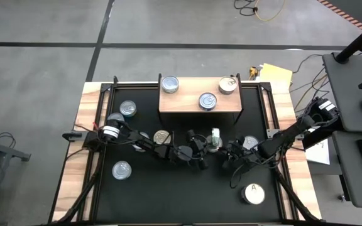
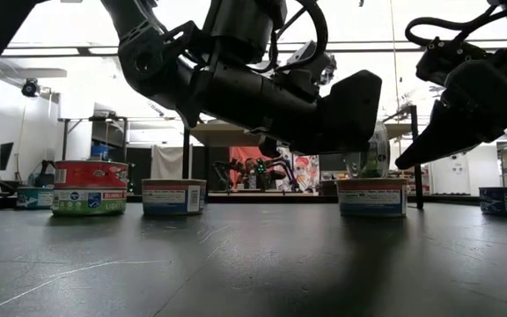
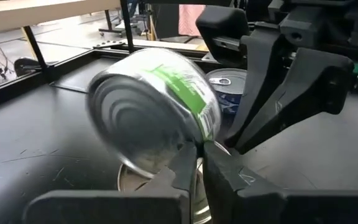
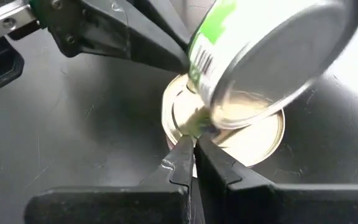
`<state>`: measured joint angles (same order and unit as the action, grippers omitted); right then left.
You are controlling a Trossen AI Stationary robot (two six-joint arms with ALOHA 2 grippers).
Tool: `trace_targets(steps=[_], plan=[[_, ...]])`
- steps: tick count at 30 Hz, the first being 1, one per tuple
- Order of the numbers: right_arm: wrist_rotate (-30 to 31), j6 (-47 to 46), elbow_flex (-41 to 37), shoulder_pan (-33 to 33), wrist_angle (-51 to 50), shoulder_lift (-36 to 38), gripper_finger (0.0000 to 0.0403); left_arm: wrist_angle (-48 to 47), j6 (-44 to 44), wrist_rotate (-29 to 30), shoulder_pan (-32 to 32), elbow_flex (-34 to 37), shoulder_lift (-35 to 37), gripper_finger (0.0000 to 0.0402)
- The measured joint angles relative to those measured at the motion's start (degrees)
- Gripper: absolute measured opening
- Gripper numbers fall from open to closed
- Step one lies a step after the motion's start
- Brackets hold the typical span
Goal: Stack canned seafood by type on shelf
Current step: Stack the green white tuna can on top of the green white tuna can on the shelf
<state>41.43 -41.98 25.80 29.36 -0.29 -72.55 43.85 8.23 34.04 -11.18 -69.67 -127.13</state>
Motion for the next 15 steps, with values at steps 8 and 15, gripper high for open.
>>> trace_targets(steps=[8,15], plan=[[2.7,-9.1,2.7,0.0,-13.8,0.7,0.0009,-8.6,0.8,3.9,-0.6,0.0,1.9,0.0068],[10.2,-11.2,7.0,-0.6,-21.6,1.0,0.0009,-9.2,1.8,3.3,-1.4,0.0,2.4,0.0115]])
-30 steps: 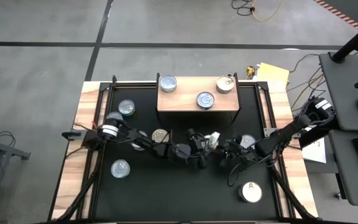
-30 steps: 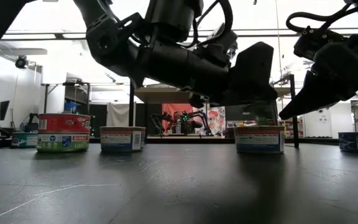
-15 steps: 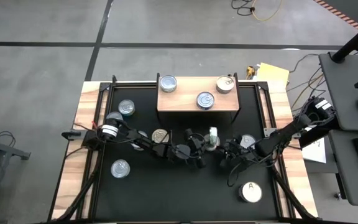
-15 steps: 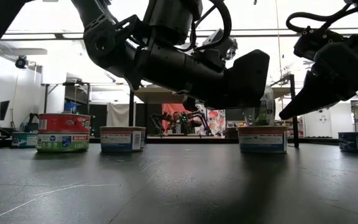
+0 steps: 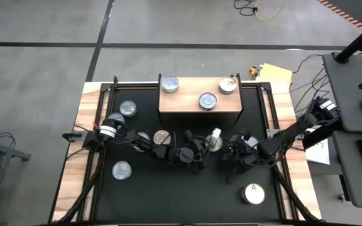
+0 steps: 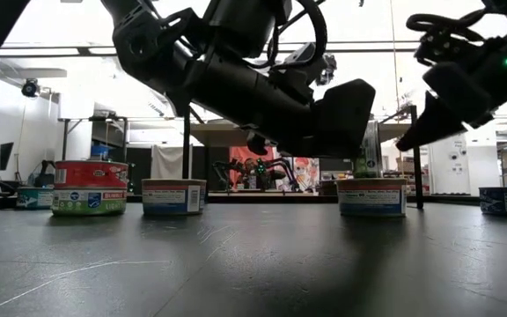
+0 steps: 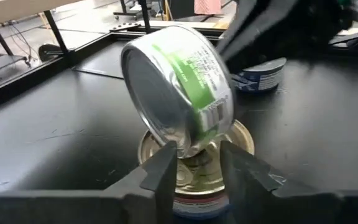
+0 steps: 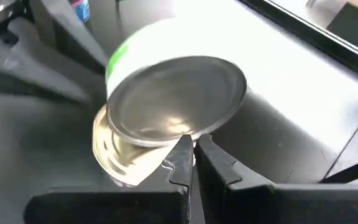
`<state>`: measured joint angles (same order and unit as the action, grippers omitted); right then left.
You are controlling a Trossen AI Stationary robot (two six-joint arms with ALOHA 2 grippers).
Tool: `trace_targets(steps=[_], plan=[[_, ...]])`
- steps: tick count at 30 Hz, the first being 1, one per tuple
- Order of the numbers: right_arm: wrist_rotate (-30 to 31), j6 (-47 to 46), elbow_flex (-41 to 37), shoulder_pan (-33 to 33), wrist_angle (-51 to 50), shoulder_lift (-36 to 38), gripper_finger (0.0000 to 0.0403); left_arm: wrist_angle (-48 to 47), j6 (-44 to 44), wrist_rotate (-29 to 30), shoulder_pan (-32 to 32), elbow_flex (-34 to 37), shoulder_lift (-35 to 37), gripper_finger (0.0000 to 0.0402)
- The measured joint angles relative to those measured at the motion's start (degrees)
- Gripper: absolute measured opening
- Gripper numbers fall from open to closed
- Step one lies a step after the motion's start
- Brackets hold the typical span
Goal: Stack canned seafood by type on shelf
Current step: Stack the green white tuna can on top of the green white tuna can on the shelf
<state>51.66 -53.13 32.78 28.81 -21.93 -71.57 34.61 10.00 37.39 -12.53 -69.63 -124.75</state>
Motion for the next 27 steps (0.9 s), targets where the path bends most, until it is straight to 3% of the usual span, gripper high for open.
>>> trace_targets(steps=[5,13,20,27], plan=[[-1.0,3.2,0.9,-0.7,-0.1,0.0,0.0009,-0.1,2.8,-1.9,-0.2,-0.9,0.1,0.0173],[-1.1,3.7,0.7,-0.7,-0.2,0.0,0.0009,-0.3,2.8,1.4,-0.1,-3.9,0.0,0.0267],[-1.1,3.8,0.7,-0.7,-0.1,-0.1,0.0009,-4.1,4.8,6.0,0.0,-5.0,-0.1,0.0285],[-1.1,3.8,0.7,-0.7,-0.1,-0.1,0.0009,-4.3,4.3,3.5,0.2,-5.3,-0.2,0.0285]])
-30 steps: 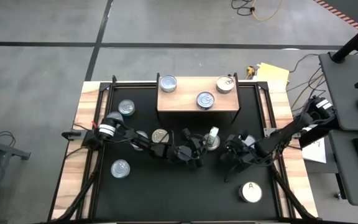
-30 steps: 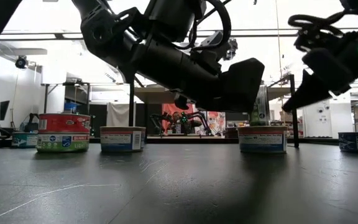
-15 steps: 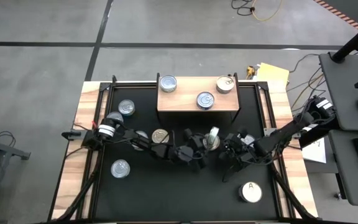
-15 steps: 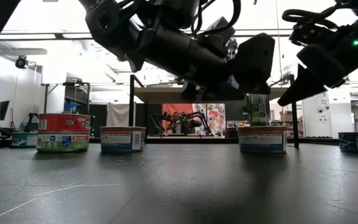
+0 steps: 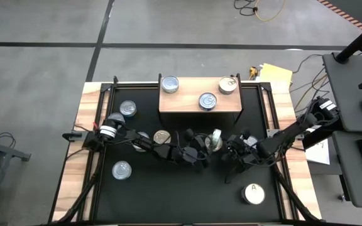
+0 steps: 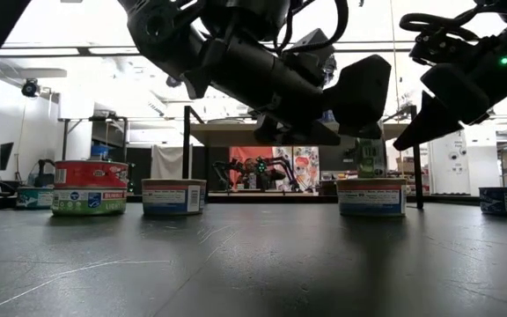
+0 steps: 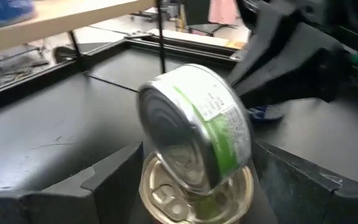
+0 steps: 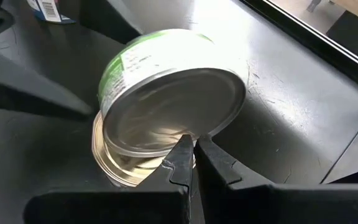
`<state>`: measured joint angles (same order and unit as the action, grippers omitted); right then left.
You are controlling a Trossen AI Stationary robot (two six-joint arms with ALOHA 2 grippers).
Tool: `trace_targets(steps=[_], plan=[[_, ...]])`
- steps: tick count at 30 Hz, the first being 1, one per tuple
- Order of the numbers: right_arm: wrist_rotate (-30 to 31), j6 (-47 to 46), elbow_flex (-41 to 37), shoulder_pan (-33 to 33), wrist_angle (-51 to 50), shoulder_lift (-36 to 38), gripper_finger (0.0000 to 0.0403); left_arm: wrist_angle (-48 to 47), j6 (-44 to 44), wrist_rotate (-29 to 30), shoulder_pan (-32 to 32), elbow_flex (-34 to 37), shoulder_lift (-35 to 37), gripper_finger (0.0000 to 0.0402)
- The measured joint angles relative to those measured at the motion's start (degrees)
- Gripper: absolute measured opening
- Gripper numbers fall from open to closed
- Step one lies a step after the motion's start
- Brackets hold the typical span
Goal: Stack canned seafood by type on shelf
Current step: Stack the green white tuna can on top of the green white tuna can on the shelf
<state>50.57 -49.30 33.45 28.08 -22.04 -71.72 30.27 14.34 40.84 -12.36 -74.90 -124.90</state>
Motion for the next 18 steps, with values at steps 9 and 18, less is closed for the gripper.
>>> trace_targets(steps=[9,18], plan=[[-1.3,1.9,0.0,0.0,2.1,-0.5,0.0009,0.2,-2.8,-1.4,-0.2,-0.1,0.0,0.0285],[-4.8,9.2,-0.1,0.0,11.7,-3.9,0.0009,-0.2,-3.3,-3.2,-0.3,0.0,0.0,0.0285]])
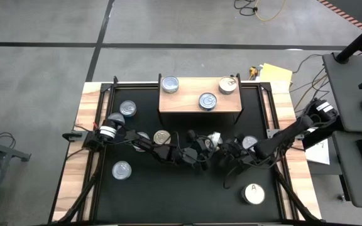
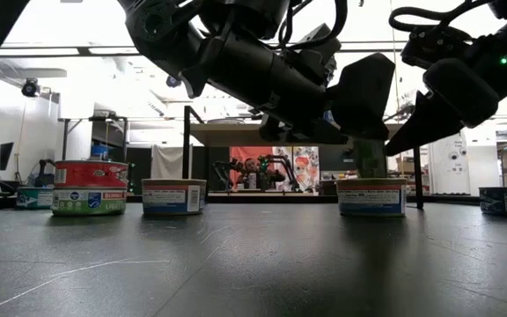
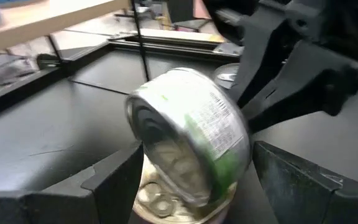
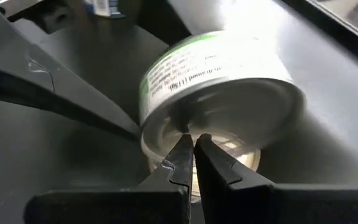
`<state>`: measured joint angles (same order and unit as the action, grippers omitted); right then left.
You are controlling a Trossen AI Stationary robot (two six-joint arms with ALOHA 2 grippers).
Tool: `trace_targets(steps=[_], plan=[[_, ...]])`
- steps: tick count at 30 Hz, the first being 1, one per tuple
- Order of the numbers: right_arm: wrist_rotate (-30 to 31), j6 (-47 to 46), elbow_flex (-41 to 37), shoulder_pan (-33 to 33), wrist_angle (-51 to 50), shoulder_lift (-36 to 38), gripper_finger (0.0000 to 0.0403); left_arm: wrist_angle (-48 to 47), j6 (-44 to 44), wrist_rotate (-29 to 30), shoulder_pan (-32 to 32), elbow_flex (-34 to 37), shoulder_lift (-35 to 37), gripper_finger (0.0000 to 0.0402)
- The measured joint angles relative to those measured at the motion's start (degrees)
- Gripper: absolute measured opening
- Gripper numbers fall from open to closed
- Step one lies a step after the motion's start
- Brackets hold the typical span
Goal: Stack canned seafood by type on shelf
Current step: Stack the green white tuna can on top of the green white tuna can on the shelf
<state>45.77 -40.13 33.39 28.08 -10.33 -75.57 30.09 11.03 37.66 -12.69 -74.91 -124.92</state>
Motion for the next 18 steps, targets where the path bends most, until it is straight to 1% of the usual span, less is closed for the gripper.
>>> trace_targets(steps=[2,9,18], plan=[[-1.1,0.8,0.0,0.0,1.7,-1.0,0.0009,-0.1,0.0,-1.3,0.0,0.0,0.0,0.0285],[-1.4,1.6,0.0,0.0,5.2,-4.6,0.0009,-0.2,0.5,-1.0,-0.1,0.0,0.0,0.0285],[-2.0,1.2,0.1,0.0,5.2,-5.8,0.0009,-0.3,-1.0,-1.6,0.5,0.0,0.0,0.0281]])
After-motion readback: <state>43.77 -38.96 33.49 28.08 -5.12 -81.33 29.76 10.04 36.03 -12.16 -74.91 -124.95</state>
